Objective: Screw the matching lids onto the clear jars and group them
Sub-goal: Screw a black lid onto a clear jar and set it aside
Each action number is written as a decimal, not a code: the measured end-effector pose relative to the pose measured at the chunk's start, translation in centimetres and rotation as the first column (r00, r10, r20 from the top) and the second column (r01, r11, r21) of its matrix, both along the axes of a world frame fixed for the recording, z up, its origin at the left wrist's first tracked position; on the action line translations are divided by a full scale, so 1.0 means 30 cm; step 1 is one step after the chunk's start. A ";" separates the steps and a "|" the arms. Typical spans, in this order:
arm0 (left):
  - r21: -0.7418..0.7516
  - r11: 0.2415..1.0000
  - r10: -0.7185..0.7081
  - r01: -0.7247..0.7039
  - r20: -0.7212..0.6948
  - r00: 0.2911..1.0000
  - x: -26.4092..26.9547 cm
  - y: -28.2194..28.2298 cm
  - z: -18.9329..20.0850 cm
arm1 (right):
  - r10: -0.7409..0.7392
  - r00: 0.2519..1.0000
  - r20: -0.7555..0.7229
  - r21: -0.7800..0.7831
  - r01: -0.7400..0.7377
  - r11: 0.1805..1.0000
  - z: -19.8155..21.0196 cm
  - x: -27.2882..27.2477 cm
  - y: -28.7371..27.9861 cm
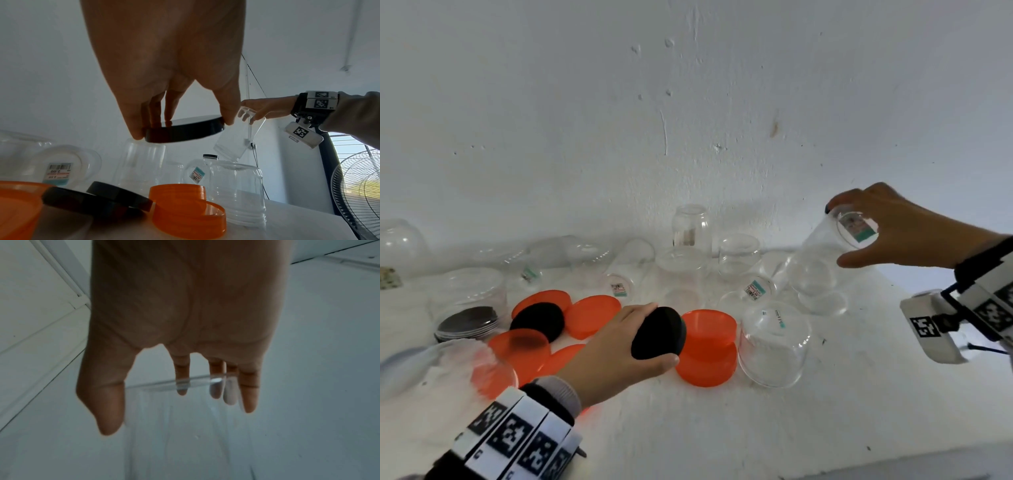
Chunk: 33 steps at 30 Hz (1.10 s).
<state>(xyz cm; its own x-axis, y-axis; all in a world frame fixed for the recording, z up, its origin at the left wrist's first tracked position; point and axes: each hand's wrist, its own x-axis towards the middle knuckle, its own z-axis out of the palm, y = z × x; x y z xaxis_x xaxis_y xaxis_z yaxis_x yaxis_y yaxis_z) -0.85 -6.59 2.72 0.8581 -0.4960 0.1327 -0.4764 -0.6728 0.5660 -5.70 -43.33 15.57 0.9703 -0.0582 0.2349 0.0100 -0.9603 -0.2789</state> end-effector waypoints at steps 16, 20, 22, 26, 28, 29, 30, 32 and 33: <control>-0.380 0.900 0.245 -0.213 0.038 0.969 0.017 0.117 0.128 | 0.067 0.994 -0.092 0.746 0.024 0.665 -0.229 0.100 0.413; -0.432 0.865 0.290 -0.256 0.015 0.957 0.029 0.141 0.151 | 0.257 0.925 -0.280 0.904 0.164 0.395 -0.299 0.094 0.495; -0.459 0.847 0.303 -0.268 0.003 0.953 0.029 0.151 0.158 | 0.296 0.897 -0.327 0.935 0.264 0.235 -0.330 0.094 0.527; -0.475 0.836 0.298 -0.276 -0.030 0.954 0.019 0.154 0.172 | 0.337 0.872 -0.354 0.926 0.277 0.257 -0.388 0.098 0.578; -0.480 0.834 0.292 -0.273 -0.035 0.956 0.015 0.151 0.178 | 0.352 0.870 -0.346 0.922 0.245 0.300 -0.408 0.094 0.604; -0.483 0.833 0.289 -0.269 -0.034 0.957 0.014 0.150 0.180 | 0.360 0.868 -0.341 0.924 0.240 0.298 -0.417 0.093 0.615; -0.485 0.833 0.288 -0.266 -0.030 0.957 0.013 0.148 0.182 | 0.370 0.864 -0.341 0.927 0.242 0.287 -0.424 0.089 0.626; -0.490 0.831 0.288 -0.262 -0.024 0.957 0.010 0.146 0.186 | 0.380 0.854 -0.354 0.923 0.255 0.288 -0.435 0.086 0.649; -0.490 0.831 0.290 -0.263 -0.022 0.957 0.009 0.147 0.186 | 0.384 0.849 -0.363 0.918 0.254 0.306 -0.441 0.089 0.658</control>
<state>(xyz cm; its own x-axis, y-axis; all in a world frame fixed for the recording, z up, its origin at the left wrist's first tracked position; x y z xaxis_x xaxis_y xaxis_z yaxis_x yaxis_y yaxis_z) -0.58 -2.19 8.30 0.9352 -0.1005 0.3397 -0.3488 -0.4290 0.8333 -3.05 -23.59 2.33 0.9180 0.1500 -0.3671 -0.3642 -0.0473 -0.9301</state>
